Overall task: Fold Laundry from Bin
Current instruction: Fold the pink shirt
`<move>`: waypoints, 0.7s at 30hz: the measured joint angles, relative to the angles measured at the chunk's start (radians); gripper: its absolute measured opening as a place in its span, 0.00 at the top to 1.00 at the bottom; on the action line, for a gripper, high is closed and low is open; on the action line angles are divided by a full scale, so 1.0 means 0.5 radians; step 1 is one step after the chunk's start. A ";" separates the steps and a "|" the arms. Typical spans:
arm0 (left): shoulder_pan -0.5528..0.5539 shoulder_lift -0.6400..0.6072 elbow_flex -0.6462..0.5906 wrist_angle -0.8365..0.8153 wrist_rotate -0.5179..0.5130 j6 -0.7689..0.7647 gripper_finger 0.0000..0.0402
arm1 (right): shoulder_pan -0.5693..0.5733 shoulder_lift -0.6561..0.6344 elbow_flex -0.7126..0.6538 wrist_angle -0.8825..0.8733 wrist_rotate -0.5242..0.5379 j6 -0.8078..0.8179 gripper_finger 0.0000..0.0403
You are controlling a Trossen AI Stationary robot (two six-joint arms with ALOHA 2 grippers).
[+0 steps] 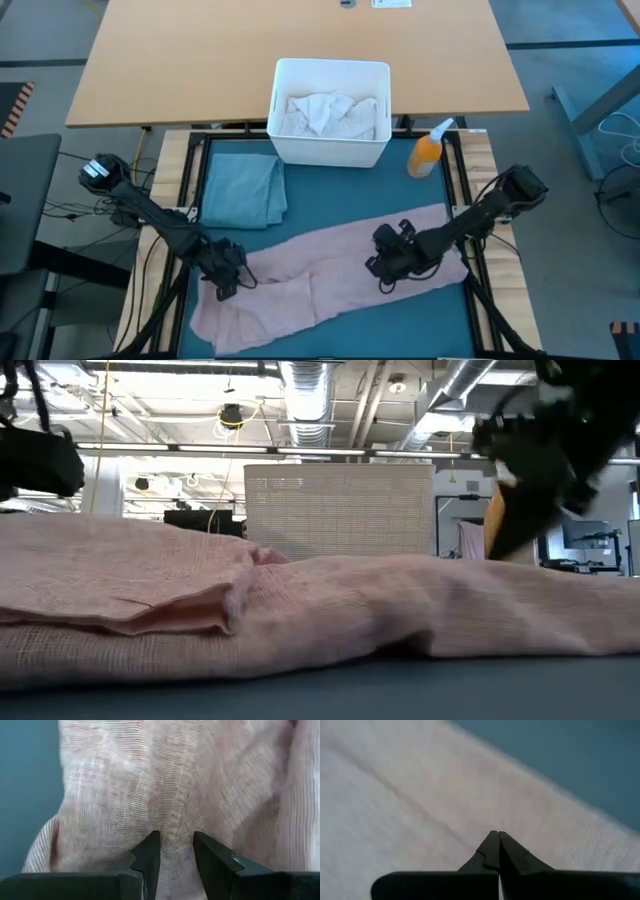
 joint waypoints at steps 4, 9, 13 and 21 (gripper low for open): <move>-0.014 -0.009 0.173 -0.510 -0.051 0.003 0.72 | -0.016 -0.095 0.085 0.220 0.091 -0.328 0.96; -0.014 -0.089 0.453 -0.908 -0.143 0.116 0.72 | -0.054 -0.087 0.143 0.571 -0.014 -0.703 0.96; -0.014 -0.152 0.598 -0.982 -0.140 0.213 0.72 | -0.052 -0.079 0.152 0.598 -0.037 -0.746 0.94; -0.030 -0.241 0.650 -0.798 0.002 0.415 0.72 | -0.027 -0.079 0.146 0.595 -0.109 -0.717 0.93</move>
